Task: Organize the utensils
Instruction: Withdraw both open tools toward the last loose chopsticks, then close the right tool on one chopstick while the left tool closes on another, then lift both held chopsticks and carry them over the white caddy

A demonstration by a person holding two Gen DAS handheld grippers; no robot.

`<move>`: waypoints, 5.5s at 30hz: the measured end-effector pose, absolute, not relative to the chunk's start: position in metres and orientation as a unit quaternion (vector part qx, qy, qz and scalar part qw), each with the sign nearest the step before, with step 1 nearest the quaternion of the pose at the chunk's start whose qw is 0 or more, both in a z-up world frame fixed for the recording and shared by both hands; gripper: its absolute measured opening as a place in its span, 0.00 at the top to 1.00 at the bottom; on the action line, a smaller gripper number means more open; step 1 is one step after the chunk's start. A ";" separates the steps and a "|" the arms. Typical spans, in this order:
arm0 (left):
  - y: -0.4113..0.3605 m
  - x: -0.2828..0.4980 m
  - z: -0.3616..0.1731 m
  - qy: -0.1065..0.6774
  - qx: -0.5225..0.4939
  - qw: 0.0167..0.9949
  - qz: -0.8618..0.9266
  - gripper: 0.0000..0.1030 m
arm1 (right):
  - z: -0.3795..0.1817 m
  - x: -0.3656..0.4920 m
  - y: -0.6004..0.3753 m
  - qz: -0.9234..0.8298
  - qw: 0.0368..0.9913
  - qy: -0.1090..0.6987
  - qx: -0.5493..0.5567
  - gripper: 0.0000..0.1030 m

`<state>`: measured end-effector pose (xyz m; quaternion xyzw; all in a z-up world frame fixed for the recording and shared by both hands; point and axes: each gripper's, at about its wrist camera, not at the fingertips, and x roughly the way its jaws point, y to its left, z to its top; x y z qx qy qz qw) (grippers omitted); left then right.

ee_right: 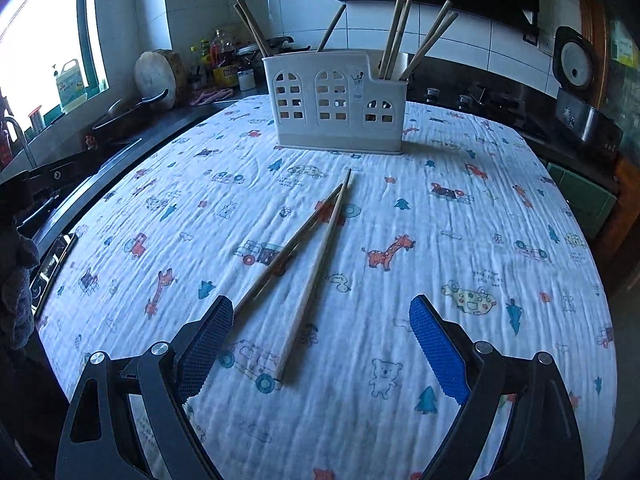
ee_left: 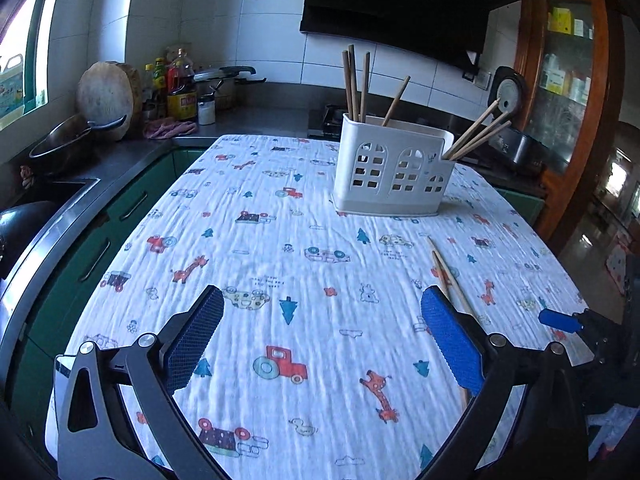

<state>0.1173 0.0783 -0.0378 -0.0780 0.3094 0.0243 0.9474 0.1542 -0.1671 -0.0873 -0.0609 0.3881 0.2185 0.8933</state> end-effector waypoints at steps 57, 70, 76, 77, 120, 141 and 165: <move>-0.005 0.116 -0.097 0.403 -0.102 0.903 -0.108 0.22 | -0.061 0.152 -0.189 0.161 0.916 0.366 -0.027 0.93; -0.038 0.136 -0.120 0.447 -0.097 0.879 -0.134 0.76 | -0.038 0.143 -0.213 0.168 0.929 0.329 0.002 0.93; -0.045 0.145 -0.122 0.453 -0.082 0.878 -0.131 0.86 | -0.040 0.144 -0.216 0.172 0.928 0.329 0.008 0.93; -0.047 0.146 -0.122 0.455 -0.083 0.877 -0.132 0.88 | -0.041 0.145 -0.217 0.172 0.928 0.329 0.009 0.93; 0.010 0.196 0.028 0.330 -0.047 0.932 -0.139 0.95 | 0.060 0.221 -0.178 0.233 0.926 0.290 -0.063 0.93; 0.036 0.287 0.168 0.218 -0.024 0.971 -0.098 0.95 | 0.187 0.309 -0.157 0.239 0.932 0.261 -0.077 0.93; 0.061 0.347 0.112 0.257 -0.045 0.964 -0.050 0.94 | 0.116 0.379 -0.142 0.212 0.919 0.323 -0.085 0.93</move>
